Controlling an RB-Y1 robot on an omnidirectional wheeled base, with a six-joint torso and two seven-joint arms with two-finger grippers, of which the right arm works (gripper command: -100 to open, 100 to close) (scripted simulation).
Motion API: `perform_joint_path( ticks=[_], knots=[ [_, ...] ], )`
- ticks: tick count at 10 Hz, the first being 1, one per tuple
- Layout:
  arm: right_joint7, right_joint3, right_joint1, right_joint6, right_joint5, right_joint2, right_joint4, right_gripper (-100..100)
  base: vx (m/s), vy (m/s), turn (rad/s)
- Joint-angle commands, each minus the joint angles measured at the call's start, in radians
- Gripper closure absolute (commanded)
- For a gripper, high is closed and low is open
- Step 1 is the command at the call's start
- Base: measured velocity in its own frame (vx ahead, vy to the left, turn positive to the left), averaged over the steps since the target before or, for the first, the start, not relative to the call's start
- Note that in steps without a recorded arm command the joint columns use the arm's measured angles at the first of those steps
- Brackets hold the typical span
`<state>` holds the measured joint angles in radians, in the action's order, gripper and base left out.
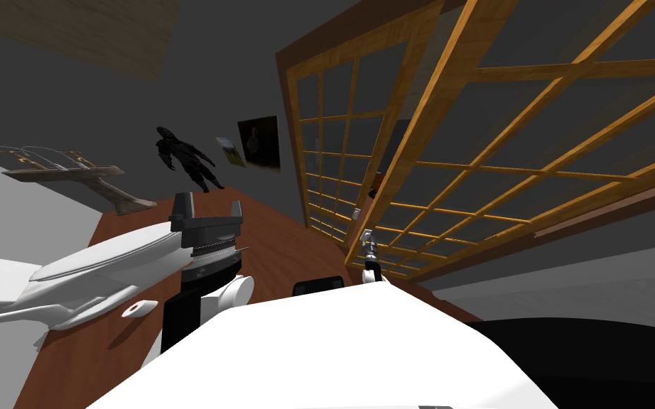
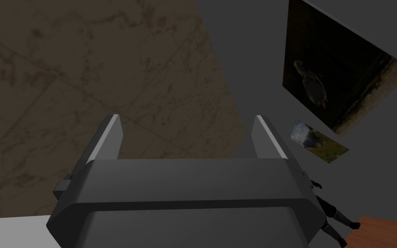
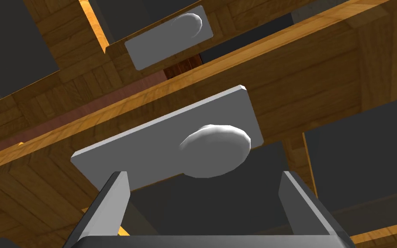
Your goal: Pull the door open
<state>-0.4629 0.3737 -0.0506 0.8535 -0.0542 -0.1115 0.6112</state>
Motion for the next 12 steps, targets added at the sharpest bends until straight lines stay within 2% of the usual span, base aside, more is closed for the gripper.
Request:
perform_joint_path(
  ticks=[1, 2, 3, 4, 6, 7, 8, 9, 11, 12],
  knots=[
    [-0.050, -0.008, -0.013, 0.006, -0.023, 0.000, -0.013, -100, -0.082, -0.029, 0.084],
    [-0.068, -0.008, -0.013, 0.006, -0.023, 0.000, -0.013, -100, -0.059, -0.023, 0.032],
    [-0.102, -0.014, -0.019, 0.007, -0.040, 0.002, -0.017, -100, -0.050, -0.018, 0.060],
    [-0.109, -0.014, -0.019, 0.007, -0.040, 0.002, -0.017, -100, -0.046, -0.016, 0.027],
    [-0.175, -0.027, -0.032, 0.009, -0.073, 0.004, -0.024, -100, -0.070, -0.021, 0.075],
    [-0.192, -0.027, -0.032, 0.009, -0.073, 0.004, -0.024, -100, -0.057, -0.024, 0.036],
    [-0.227, -0.034, -0.038, 0.011, -0.091, 0.005, -0.028, -100, -0.055, -0.021, 0.055],
    [-0.234, -0.034, -0.038, 0.011, -0.091, 0.005, -0.028, -100, -0.047, -0.018, 0.034],
    [-0.300, -0.047, -0.052, 0.013, -0.126, 0.008, -0.036, -100, -0.073, -0.032, 0.080],
    [-0.318, -0.047, -0.052, 0.013, -0.126, 0.008, -0.036, -100, -0.065, -0.029, 0.037]
  ],
)
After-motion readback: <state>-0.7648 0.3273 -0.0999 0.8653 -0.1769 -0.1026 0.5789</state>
